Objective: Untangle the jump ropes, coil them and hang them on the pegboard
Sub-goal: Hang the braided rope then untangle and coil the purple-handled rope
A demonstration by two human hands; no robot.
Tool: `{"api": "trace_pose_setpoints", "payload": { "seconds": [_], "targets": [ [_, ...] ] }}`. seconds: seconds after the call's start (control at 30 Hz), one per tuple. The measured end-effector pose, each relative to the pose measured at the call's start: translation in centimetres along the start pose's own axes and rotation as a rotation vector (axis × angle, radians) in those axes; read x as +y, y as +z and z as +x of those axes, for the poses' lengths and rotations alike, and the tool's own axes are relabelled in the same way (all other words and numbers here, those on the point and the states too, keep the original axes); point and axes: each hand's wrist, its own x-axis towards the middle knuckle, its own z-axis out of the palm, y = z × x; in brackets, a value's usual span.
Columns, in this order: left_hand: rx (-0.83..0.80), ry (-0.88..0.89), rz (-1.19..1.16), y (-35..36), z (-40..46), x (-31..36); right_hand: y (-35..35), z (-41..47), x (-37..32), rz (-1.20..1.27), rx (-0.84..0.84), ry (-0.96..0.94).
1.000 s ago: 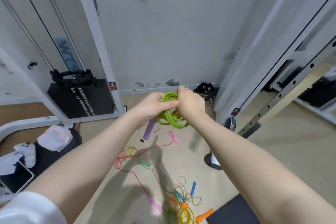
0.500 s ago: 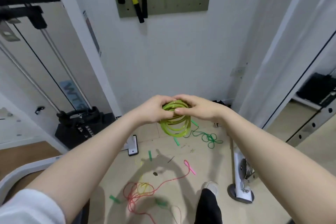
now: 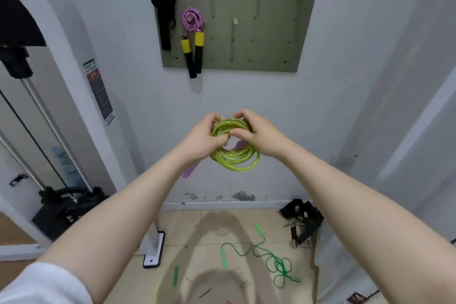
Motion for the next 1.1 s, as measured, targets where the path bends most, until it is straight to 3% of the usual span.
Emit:
{"api": "trace_pose_setpoints", "payload": {
  "seconds": [0.1,0.17,0.3,0.4,0.53,0.83,1.1],
  "targets": [
    [-0.041,-0.034,-0.171,0.3,1.9,0.2,-0.8,1.8,1.2,-0.173,0.083,-0.048],
    [-0.055,0.006,-0.119,0.5,3.3,0.5,-1.4,2.6,2.1,-0.206,0.119,-0.053],
    [-0.062,0.080,-0.171,1.3,6.6,2.0,-4.0,4.0,3.2,-0.110,0.236,-0.118],
    [-0.091,0.110,-0.216,1.5,9.6,2.8,-6.8,5.3,4.5,-0.156,0.210,-0.181],
    [-0.061,0.195,-0.066,0.8,14.6,3.4,-8.9,8.9,6.2,0.026,0.261,-0.223],
    [0.136,0.370,0.148,-4.2,29.4,1.8,-11.4,24.6,6.9,0.005,0.450,-0.285],
    [0.228,0.490,0.048,-10.2,44.2,-0.1,-14.3,38.9,6.7,-0.174,0.561,-0.312]
  ]
}}
